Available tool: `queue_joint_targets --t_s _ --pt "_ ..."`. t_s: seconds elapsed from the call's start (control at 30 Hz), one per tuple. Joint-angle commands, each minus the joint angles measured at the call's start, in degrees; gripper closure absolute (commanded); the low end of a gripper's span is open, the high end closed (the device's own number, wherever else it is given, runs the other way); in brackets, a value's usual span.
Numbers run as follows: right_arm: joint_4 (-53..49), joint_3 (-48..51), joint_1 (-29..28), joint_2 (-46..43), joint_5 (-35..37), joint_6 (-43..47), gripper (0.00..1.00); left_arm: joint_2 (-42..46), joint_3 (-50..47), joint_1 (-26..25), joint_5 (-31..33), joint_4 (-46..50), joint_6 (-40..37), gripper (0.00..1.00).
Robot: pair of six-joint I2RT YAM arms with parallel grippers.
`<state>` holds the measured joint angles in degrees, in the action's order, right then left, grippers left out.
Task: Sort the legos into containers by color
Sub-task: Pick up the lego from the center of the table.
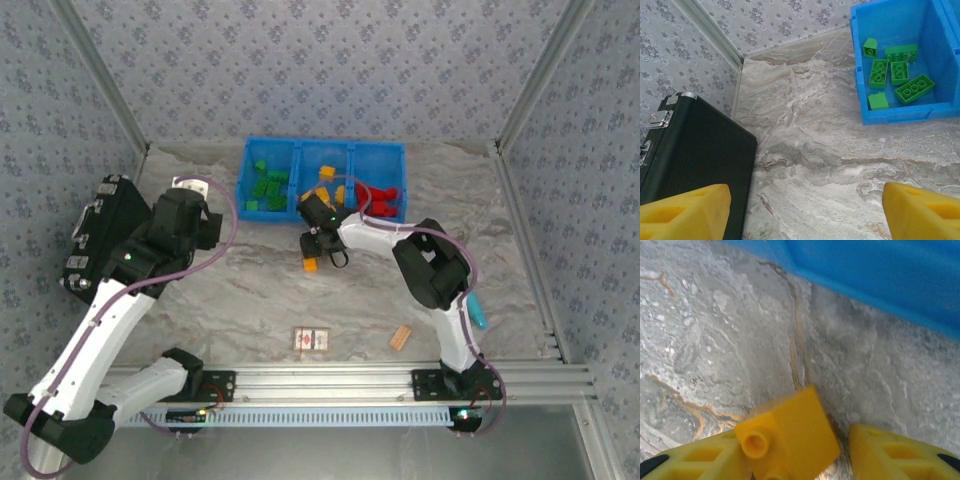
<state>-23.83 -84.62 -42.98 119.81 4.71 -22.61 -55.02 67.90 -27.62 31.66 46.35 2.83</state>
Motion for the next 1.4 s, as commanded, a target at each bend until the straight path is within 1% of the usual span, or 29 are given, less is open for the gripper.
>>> queue_joint_targets --t_s 0.0,0.17,0.57,0.7,0.83,0.9,1.1,1.23,1.37 --pt "-0.24 -2.47 0.13 1.62 -1.27 0.4 0.5 -0.68 -0.56 0.46 -0.69 -1.5 1.31 0.21" --pt "-0.43 -3.49 0.27 2.51 -2.0 0.55 0.58 -1.14 -0.91 0.53 -0.77 -2.09 1.23 0.21" --pt "-2.36 -3.85 0.34 2.82 -1.38 2.21 0.68 -0.66 -3.07 1.2 -2.55 -5.04 1.91 0.2" --pt "-2.49 -3.81 0.01 0.95 -1.02 3.04 0.69 -0.02 -4.4 2.39 -3.38 -7.02 1.72 0.2" --pt "-4.75 -5.73 -0.5 -1.58 -0.04 4.78 0.69 0.25 -5.47 4.66 -5.91 -7.07 2.35 0.2" --pt "-5.83 -6.88 -0.78 -3.17 0.59 5.77 0.7 0.66 -6.06 5.52 -6.87 -8.77 2.45 0.2" --pt "-7.48 -9.45 -1.15 -7.89 2.86 8.13 0.69 2.49 -7.99 6.76 -8.21 -9.59 3.1 0.2" --pt "-9.65 -13.74 -0.49 -8.12 5.0 11.27 0.68 3.32 -8.57 6.96 -8.71 -8.89 3.19 0.2" --pt "-10.32 -18.64 2.29 -5.86 6.3 13.77 0.68 4.59 -8.75 6.96 -8.91 -7.76 2.52 0.19"
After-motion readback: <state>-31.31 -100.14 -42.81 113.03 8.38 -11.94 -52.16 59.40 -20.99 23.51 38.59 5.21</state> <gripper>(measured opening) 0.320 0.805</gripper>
